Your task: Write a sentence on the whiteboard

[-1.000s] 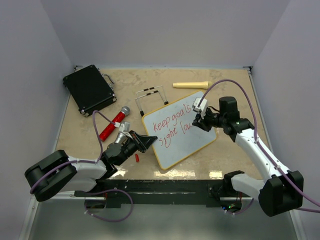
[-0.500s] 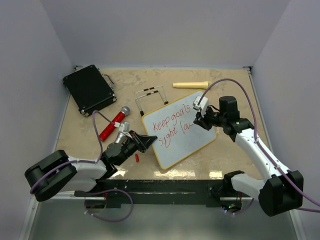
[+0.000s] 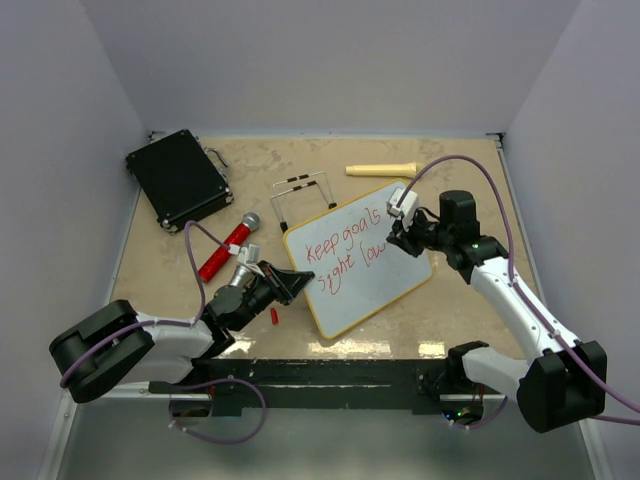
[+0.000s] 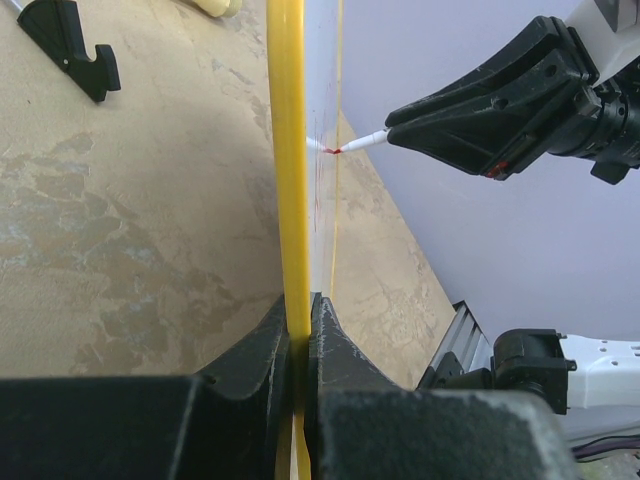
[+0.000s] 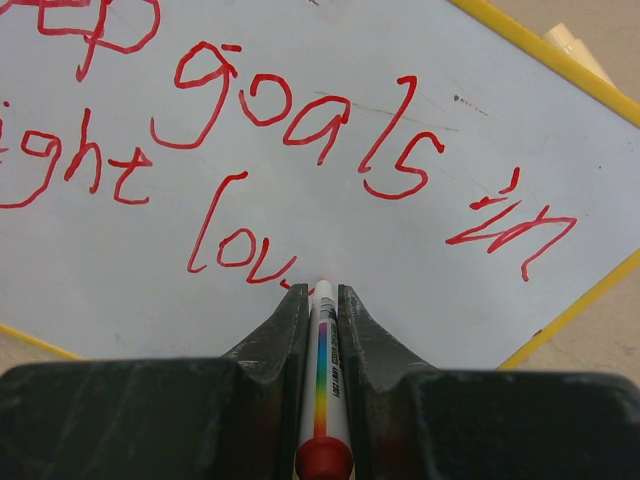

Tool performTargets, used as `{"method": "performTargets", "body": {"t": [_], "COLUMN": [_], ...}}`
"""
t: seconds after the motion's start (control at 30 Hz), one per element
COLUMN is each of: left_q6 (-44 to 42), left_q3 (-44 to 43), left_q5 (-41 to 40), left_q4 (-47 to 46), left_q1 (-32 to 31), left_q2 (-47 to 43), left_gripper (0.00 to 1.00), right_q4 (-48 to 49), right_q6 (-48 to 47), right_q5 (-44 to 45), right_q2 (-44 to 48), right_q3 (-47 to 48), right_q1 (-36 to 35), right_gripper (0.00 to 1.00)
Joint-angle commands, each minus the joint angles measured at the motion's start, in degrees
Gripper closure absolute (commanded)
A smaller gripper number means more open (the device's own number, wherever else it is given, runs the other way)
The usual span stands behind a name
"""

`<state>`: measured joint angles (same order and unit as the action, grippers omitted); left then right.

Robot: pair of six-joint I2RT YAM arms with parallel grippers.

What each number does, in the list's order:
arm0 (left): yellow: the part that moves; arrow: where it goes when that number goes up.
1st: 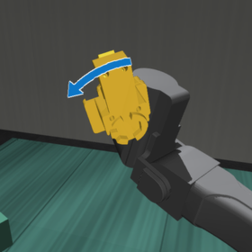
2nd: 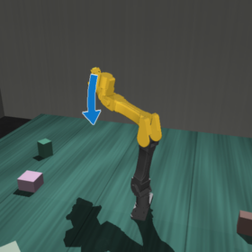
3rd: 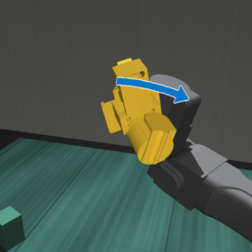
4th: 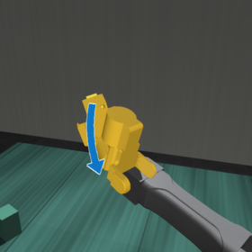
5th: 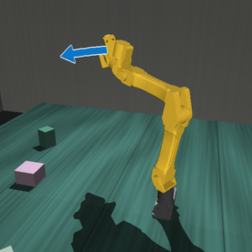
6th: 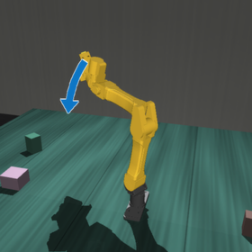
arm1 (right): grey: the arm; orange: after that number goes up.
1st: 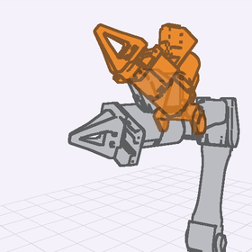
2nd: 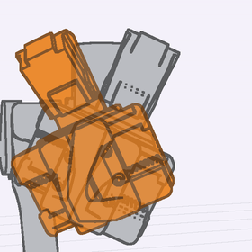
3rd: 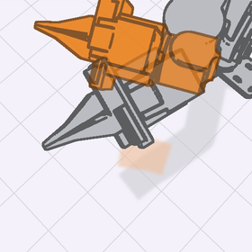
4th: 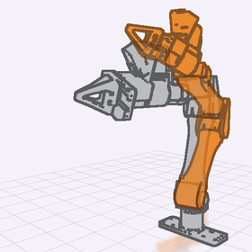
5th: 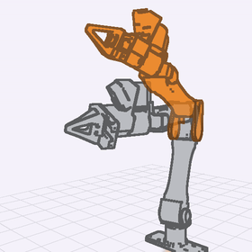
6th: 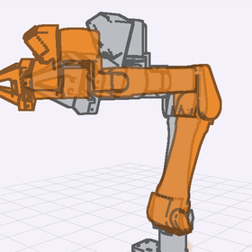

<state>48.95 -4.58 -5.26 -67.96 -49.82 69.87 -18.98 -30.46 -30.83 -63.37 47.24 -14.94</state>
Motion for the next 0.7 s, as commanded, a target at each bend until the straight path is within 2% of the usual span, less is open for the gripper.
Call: {"method": "performTargets", "body": {"t": [0.0,0.3,0.67], "left_q6": [-3.4,-3.4,-3.6], "left_q3": [-0.2,-0.3,-0.1], "left_q5": [2.6,2.6,2.4], "left_q4": [-4.0,-4.2,-3.7], "left_q1": [0.0,-0.1,0.0], "left_q2": [0.4,0.4,0.0], "left_gripper": [1.0,1.0,1.0], "right_q4": [3.1,-0.4,-5.5], "right_q6": [0.3,-2.8,-5.1], "right_q5": [-1.3,-5.9,-5.3], "right_q2": [0.4,-0.3,-1.0], "right_q3": [2.0,2.2,2.2], "right_q1": [0.2,0.1,0.1], "right_gripper": [1.0,1.0,1.0]}}
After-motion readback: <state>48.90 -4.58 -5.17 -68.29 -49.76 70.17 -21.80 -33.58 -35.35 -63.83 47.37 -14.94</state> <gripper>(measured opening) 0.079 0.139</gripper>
